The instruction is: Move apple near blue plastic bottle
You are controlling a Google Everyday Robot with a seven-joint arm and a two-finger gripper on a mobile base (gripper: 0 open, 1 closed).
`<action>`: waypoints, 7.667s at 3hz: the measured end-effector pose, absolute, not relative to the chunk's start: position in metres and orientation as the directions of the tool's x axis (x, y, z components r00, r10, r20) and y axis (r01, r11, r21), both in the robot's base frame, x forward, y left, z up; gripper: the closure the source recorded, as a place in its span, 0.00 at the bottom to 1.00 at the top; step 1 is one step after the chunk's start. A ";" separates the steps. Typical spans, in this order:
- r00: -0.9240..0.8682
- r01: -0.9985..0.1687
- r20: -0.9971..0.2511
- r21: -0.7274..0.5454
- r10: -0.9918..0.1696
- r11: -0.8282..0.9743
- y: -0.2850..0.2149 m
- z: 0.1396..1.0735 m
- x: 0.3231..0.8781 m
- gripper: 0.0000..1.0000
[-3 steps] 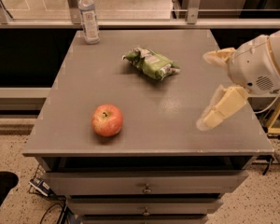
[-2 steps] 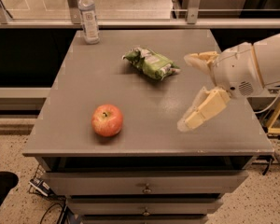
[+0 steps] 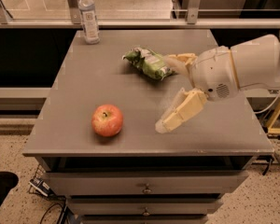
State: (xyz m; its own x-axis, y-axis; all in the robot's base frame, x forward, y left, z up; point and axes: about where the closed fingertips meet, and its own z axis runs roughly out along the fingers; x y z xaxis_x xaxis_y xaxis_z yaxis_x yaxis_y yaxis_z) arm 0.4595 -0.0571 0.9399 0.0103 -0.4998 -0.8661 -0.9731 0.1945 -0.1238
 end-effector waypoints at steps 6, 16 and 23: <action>0.115 -0.993 -0.935 -0.116 -0.334 -0.016 0.051 0.842 0.458 0.18; -0.145 -0.912 -0.881 -0.058 -0.450 0.406 0.036 0.920 0.749 1.00; -0.196 -0.866 -0.911 -0.013 -0.362 0.500 0.031 0.834 0.842 0.40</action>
Offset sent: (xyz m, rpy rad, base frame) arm 0.0217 0.0786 -0.0425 0.1442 -0.0276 0.1237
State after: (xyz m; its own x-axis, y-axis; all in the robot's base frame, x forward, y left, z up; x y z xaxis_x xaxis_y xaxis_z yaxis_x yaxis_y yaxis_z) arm 0.8422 0.0312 0.8344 -0.1957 -0.3621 -0.9114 -0.8659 0.5000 -0.0127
